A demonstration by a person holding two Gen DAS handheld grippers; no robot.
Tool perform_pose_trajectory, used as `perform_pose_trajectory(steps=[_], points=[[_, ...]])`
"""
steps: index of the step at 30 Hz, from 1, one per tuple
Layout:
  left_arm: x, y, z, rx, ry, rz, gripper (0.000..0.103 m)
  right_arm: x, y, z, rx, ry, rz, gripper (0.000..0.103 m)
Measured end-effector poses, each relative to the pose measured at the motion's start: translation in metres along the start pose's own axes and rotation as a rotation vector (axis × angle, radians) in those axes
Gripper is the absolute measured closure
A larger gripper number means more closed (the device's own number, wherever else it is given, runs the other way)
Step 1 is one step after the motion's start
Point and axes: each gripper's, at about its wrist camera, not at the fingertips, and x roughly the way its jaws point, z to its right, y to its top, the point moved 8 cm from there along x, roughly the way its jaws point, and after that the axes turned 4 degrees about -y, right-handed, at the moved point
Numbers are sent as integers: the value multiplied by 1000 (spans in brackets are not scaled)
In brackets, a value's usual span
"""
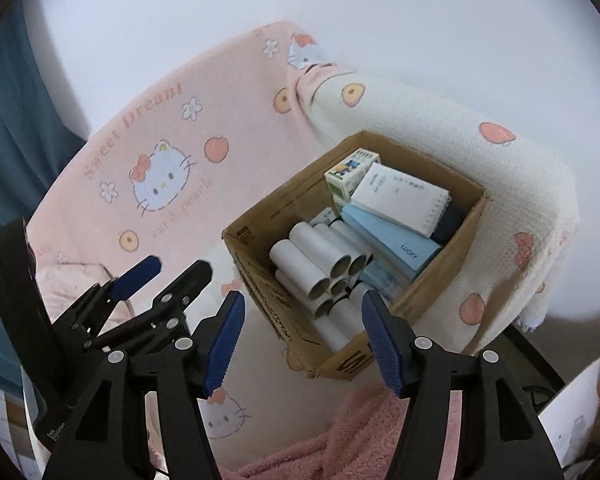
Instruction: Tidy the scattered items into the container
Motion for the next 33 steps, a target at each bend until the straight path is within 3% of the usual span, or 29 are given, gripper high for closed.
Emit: perform_pose_trajectory(steps=[4, 11, 21, 33], points=[[-6, 3, -6, 33, 44, 15, 34, -15, 3, 3, 8, -18, 25, 43], [-9, -3, -6, 31, 21, -3, 24, -29, 2, 17, -46, -227, 53, 36], [-15, -12, 13, 134, 47, -7, 24, -17, -14, 13, -64, -224, -1, 36], [-25, -4, 40, 191, 37, 29, 24, -27, -12, 11, -88, -247, 17, 32]])
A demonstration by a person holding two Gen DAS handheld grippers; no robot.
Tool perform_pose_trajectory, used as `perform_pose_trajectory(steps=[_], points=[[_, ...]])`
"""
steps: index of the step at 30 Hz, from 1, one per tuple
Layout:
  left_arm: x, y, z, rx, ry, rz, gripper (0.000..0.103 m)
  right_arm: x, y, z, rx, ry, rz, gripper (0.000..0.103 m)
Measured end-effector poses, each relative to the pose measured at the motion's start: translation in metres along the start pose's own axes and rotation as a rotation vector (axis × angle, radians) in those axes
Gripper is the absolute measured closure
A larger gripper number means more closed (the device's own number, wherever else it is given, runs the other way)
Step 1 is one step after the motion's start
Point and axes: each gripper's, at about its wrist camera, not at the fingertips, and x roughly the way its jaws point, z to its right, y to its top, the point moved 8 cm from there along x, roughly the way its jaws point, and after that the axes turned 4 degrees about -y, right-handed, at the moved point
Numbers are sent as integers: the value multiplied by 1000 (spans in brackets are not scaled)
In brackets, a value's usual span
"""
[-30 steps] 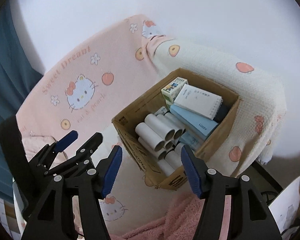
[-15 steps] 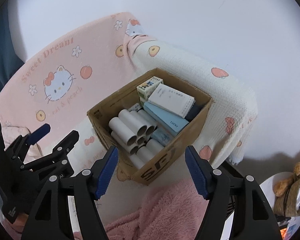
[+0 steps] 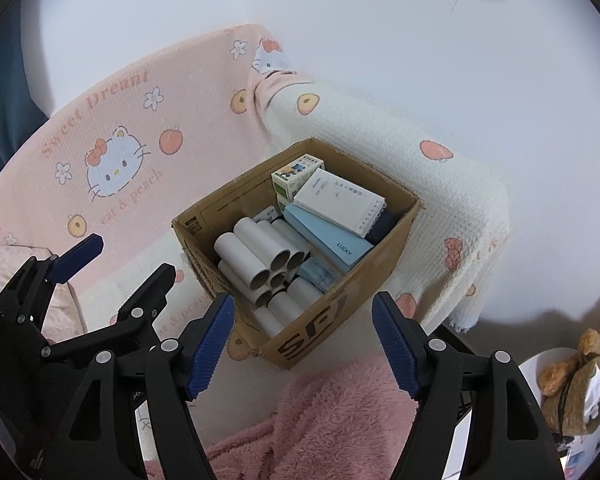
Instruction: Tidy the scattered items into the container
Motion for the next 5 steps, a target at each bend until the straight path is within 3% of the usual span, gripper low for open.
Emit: perform_pose_trajectory(steps=[5], points=[[-9, 3, 6, 31, 9, 15, 24, -4, 0, -1, -9, 4, 7, 32]])
